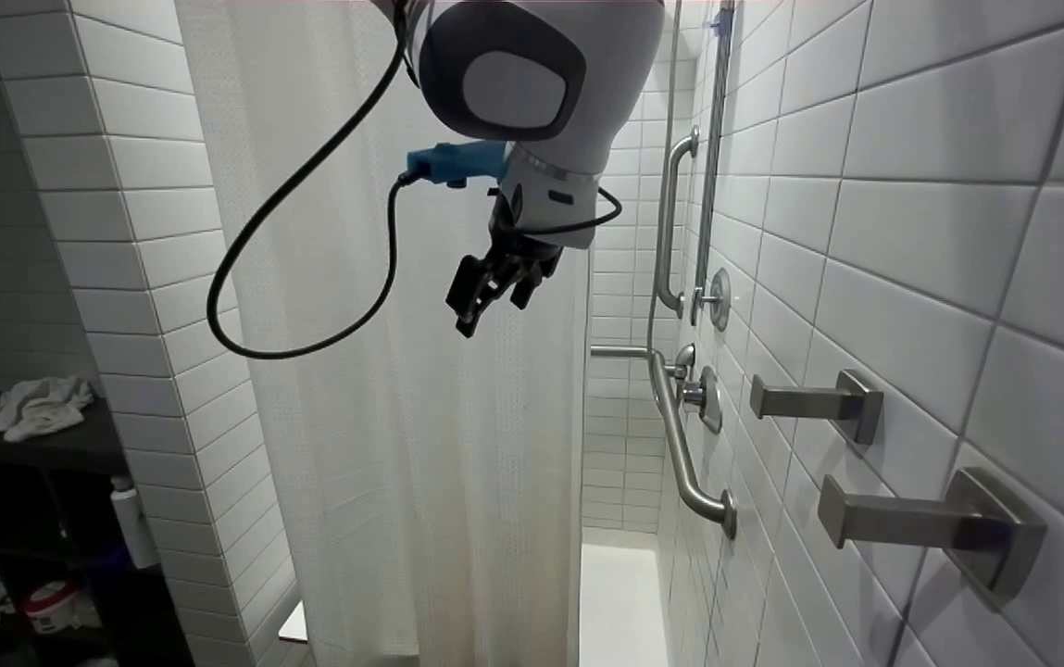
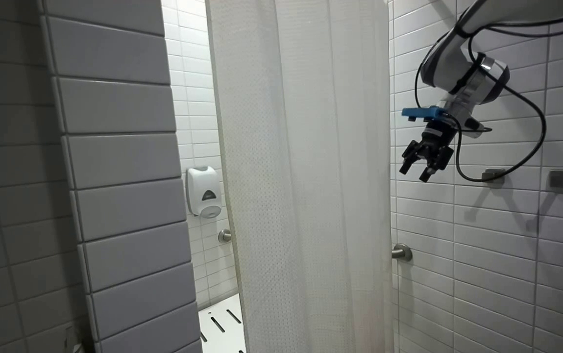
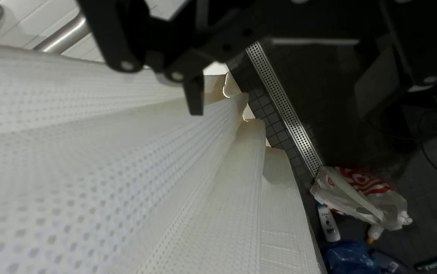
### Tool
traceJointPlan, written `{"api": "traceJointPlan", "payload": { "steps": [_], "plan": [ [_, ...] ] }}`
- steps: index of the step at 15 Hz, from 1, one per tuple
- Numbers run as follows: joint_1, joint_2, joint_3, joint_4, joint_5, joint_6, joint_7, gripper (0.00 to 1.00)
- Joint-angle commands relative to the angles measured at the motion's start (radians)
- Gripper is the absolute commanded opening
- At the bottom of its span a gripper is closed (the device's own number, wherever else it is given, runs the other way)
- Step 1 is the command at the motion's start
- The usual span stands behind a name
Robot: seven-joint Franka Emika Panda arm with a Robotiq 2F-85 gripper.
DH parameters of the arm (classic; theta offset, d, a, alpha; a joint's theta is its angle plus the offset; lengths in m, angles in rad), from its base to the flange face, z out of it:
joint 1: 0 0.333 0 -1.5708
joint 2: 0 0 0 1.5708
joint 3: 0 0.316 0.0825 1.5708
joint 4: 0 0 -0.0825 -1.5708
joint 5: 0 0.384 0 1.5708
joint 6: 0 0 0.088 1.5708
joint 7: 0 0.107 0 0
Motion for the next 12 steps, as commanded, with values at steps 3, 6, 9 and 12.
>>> {"api": "traceJointPlan", "payload": {
  "steps": [3, 6, 9, 12],
  "plan": [
    [-0.009, -0.056, 0.017, -0.058, -0.066, 0.148, 0.157, 1.00],
    [0.007, -0.133, 0.065, -0.117, -0.230, 0.312, 0.214, 1.00],
    [0.007, -0.211, 0.147, -0.176, -0.461, 0.410, 0.328, 1.00],
    [-0.011, -0.278, 0.248, -0.227, -0.699, 0.456, 0.456, 1.00]
  ]
}}
